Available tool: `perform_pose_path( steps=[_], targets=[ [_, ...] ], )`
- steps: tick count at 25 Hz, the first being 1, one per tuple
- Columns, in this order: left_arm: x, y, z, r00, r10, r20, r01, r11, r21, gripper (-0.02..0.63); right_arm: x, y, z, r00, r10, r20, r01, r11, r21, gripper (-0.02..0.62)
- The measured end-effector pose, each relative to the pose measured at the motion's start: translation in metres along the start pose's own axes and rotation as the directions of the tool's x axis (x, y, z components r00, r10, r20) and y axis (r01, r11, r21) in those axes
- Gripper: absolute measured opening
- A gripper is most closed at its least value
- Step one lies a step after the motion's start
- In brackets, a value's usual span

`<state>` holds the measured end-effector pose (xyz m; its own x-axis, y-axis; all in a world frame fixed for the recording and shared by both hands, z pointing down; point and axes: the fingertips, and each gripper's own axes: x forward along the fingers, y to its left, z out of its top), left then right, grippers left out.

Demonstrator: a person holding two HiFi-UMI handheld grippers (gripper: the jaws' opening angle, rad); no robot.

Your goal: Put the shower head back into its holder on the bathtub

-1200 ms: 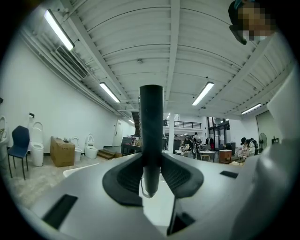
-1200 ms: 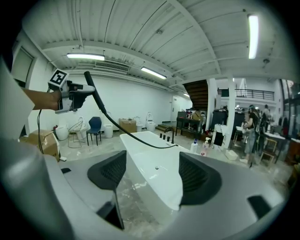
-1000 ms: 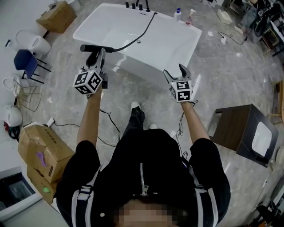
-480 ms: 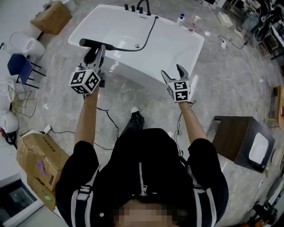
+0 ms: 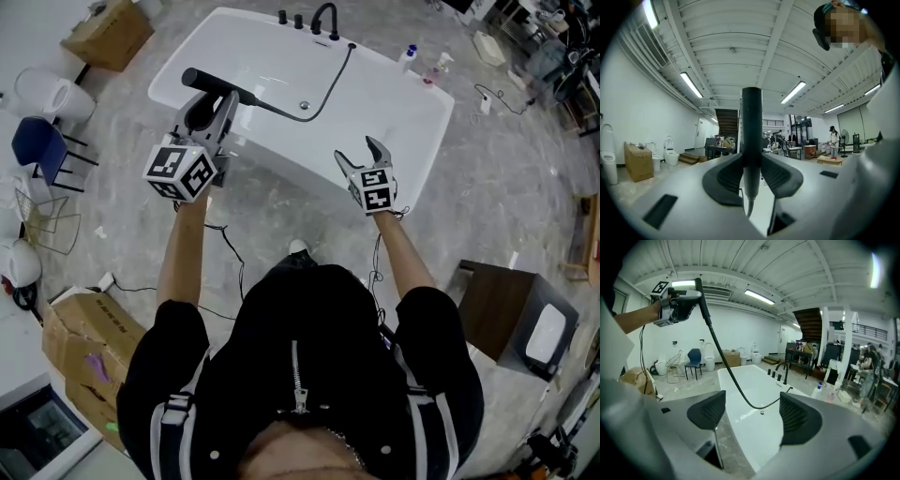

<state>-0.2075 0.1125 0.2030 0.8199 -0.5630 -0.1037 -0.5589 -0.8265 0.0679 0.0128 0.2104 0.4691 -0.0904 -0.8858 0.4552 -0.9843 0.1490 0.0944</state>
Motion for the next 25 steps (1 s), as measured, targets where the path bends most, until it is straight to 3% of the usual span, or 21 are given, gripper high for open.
perform_pose_path(
  steps=[5, 12, 21, 25],
  targets=[
    [0.011, 0.033, 0.017, 1.000, -0.023, 0.012, 0.023, 1.000, -0.020, 0.132, 0.053, 0.021, 0.011, 0.998, 0.046, -0.041, -0.046, 0.999, -0.005, 0.357],
    [0.017, 0.071, 0.046, 0.998, 0.004, 0.055, -0.001, 0.998, -0.059, 0.132, 0.117, 0.037, 0.020, 0.989, 0.123, -0.085, -0.128, 0.990, -0.057, 0.359],
    [0.017, 0.129, 0.082, 0.986, 0.142, 0.086, -0.135, 0.988, -0.076, 0.132, 0.235, 0.043, 0.034, 0.956, 0.231, -0.183, -0.258, 0.956, -0.142, 0.353],
    [0.000, 0.162, 0.108, 0.969, 0.222, 0.109, -0.216, 0.974, -0.068, 0.132, 0.298, 0.067, 0.052, 0.930, 0.299, -0.214, -0.339, 0.921, -0.190, 0.347]
  ],
)
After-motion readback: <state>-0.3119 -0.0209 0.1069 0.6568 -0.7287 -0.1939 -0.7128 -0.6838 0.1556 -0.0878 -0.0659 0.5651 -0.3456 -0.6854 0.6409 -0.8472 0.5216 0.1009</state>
